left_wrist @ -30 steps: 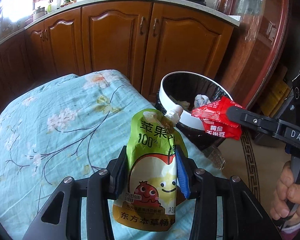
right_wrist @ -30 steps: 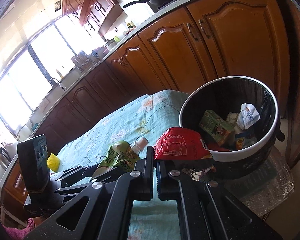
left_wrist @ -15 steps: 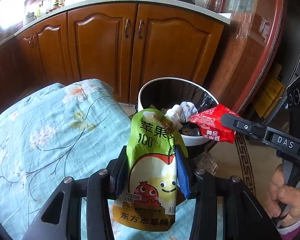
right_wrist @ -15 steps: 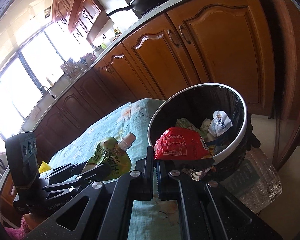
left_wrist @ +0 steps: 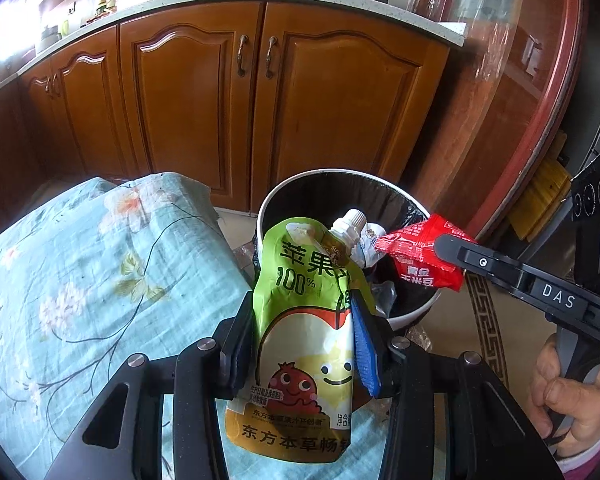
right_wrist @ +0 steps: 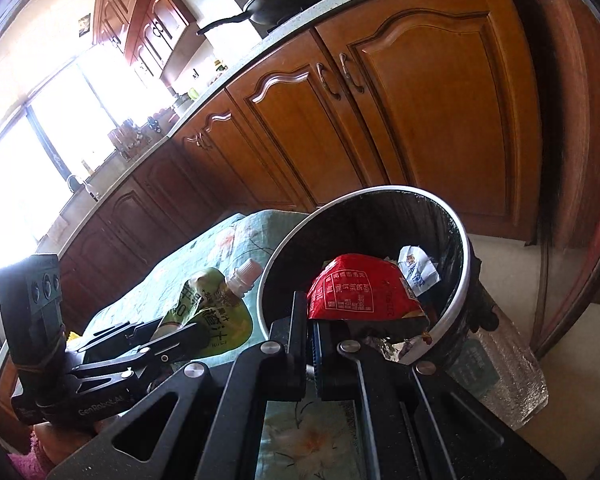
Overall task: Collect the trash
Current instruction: 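Carry pouch and red packet over the bin and open both tools to drop them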
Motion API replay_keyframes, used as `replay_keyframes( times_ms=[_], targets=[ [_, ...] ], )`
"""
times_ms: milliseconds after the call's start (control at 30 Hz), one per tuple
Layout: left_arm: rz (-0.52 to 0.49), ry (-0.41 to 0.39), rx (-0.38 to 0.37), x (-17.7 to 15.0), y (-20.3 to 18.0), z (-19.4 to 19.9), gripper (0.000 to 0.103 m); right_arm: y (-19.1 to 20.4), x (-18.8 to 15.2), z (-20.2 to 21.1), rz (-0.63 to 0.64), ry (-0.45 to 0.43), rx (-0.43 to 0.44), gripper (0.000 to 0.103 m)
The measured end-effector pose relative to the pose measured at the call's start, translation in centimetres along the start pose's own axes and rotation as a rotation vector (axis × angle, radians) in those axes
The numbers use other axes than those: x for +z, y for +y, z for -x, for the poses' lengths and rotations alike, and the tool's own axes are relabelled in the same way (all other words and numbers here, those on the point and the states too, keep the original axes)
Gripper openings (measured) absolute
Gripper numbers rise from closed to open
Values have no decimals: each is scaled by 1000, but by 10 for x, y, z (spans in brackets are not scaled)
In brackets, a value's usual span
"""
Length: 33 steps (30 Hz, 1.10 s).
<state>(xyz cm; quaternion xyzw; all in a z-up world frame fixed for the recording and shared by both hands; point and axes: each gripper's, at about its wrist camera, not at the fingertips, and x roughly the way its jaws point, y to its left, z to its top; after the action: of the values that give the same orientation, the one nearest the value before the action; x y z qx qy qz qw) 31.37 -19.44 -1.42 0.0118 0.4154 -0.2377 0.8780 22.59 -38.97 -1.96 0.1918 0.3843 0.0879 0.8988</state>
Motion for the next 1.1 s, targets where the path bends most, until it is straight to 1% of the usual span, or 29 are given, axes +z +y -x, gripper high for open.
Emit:
replay_keyframes(
  times_ms=[300, 567, 800, 900, 1100],
  targets=[
    [-26, 18, 17, 22, -12, -27, 42, -14, 11, -10, -5, 12, -27, 2],
    [-49, 38, 36, 33, -25, -47, 42, -23, 20, -18, -11, 29, -40, 2],
    [-49, 79, 39, 39, -25, -63, 42, -26, 29, -25, 2, 66, -64, 2],
    [-55, 84, 42, 43, -28, -68, 43, -26, 31, -29, 8, 92, -75, 2],
    [-68, 90, 57, 46, -30, -73, 43, -28, 33, -35, 16, 114, -83, 2]
  ],
)
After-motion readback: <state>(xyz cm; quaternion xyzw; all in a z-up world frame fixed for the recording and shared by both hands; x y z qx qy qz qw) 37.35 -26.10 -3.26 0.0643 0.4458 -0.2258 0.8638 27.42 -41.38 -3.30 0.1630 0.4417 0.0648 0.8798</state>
